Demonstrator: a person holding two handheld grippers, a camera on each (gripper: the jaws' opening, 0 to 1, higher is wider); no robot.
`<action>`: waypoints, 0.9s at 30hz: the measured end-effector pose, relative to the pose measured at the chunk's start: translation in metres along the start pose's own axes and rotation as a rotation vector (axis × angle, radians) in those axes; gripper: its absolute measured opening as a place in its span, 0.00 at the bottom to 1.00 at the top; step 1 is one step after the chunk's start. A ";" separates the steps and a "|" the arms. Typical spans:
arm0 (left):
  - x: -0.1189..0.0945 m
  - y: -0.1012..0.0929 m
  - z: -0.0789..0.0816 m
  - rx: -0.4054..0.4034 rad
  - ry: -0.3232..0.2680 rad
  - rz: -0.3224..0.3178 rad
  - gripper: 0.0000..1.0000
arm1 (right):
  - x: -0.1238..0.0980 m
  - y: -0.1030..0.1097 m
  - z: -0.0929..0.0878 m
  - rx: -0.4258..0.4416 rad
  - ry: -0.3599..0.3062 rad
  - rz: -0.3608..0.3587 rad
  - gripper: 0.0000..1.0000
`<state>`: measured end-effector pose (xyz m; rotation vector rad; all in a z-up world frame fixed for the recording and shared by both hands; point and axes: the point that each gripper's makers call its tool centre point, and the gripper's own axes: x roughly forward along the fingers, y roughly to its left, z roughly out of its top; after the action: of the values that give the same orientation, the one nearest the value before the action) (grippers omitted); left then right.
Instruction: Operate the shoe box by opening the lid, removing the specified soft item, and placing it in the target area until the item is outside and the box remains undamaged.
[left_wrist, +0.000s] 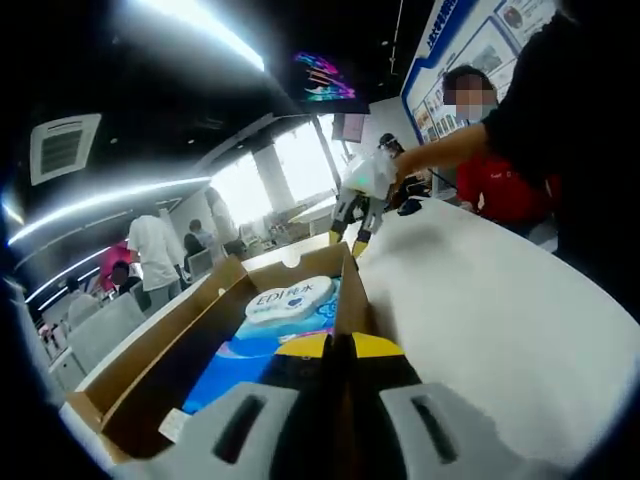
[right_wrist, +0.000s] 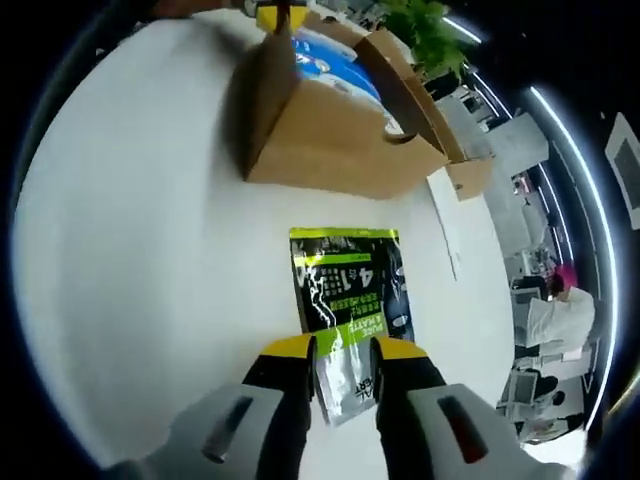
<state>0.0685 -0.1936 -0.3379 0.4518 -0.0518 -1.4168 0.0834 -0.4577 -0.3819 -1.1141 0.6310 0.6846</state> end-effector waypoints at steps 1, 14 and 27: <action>0.000 0.000 0.000 0.000 0.000 0.000 0.06 | -0.002 0.000 0.004 0.021 -0.009 0.004 0.22; 0.000 0.000 0.001 -0.001 0.000 0.000 0.06 | -0.039 -0.028 0.118 0.443 -0.208 0.149 0.36; -0.001 0.001 0.000 0.001 -0.002 0.000 0.06 | -0.019 -0.027 0.191 0.692 -0.122 0.269 0.44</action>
<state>0.0688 -0.1924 -0.3372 0.4510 -0.0542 -1.4170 0.1139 -0.2885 -0.2916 -0.3475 0.8369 0.6802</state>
